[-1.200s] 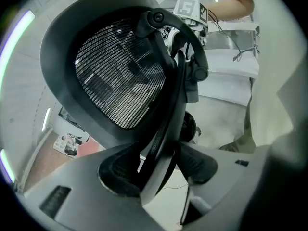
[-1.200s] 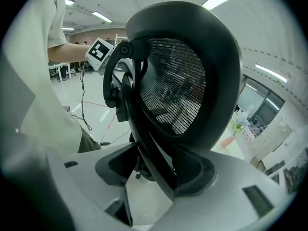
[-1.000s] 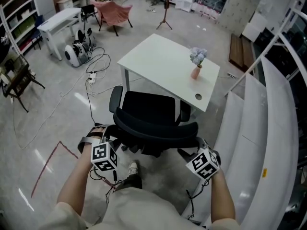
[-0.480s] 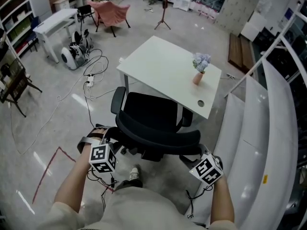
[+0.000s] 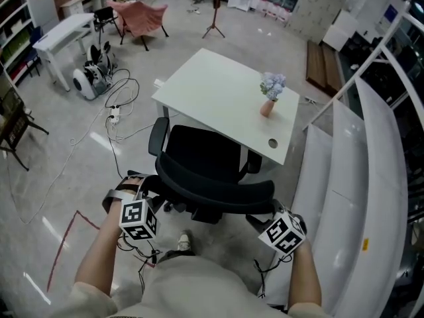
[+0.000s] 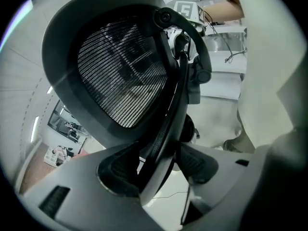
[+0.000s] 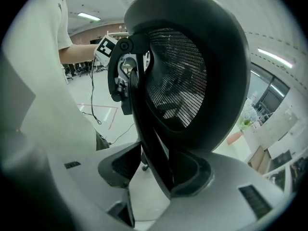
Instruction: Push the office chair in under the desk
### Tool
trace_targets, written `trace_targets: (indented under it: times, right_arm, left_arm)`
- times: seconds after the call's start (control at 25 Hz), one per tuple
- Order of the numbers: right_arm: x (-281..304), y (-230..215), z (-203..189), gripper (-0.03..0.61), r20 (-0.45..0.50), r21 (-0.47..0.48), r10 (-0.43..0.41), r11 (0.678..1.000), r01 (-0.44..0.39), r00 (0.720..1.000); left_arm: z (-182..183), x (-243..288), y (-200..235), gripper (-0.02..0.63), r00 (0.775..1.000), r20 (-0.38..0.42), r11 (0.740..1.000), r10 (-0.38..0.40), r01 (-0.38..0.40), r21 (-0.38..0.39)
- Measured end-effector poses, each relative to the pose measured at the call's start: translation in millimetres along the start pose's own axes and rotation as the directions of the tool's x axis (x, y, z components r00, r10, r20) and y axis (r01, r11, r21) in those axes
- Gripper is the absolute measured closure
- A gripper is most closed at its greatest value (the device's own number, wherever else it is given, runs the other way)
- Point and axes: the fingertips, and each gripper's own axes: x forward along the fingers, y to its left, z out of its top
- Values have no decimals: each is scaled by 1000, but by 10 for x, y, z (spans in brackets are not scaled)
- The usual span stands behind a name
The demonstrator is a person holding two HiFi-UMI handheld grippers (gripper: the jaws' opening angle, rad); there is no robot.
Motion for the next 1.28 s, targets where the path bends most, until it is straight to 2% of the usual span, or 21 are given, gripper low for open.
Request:
trace_targets:
  times: [0.24,0.44,0.76,1.04,1.28]
  right_arm:
    - [99,-293,-35,393,-67,-17,-61,998,60,996]
    - [199,-547,29,392,-51,9,-104,994,105,993]
    - [348,-1006,120,377,-30,64,-217,974,219,976]
    - [437,-1369,184,383,-15,83,-218,972,219,976]
    - [546,-1700,260,390,-21,94,-230,968,231,973]
  left_arm:
    - [96,213,245,370,999,30,1000,11,-12,24]
    - [125,463,565,371,999,37,998,6,-8,55]
    - [215,844,1067,370,998,60,995,-15,9,99]
    - [295,1148,1443,368,998,52,993,-47,41,113]
    - [369,1409,1834,368,998,53,989,-44,36,145]
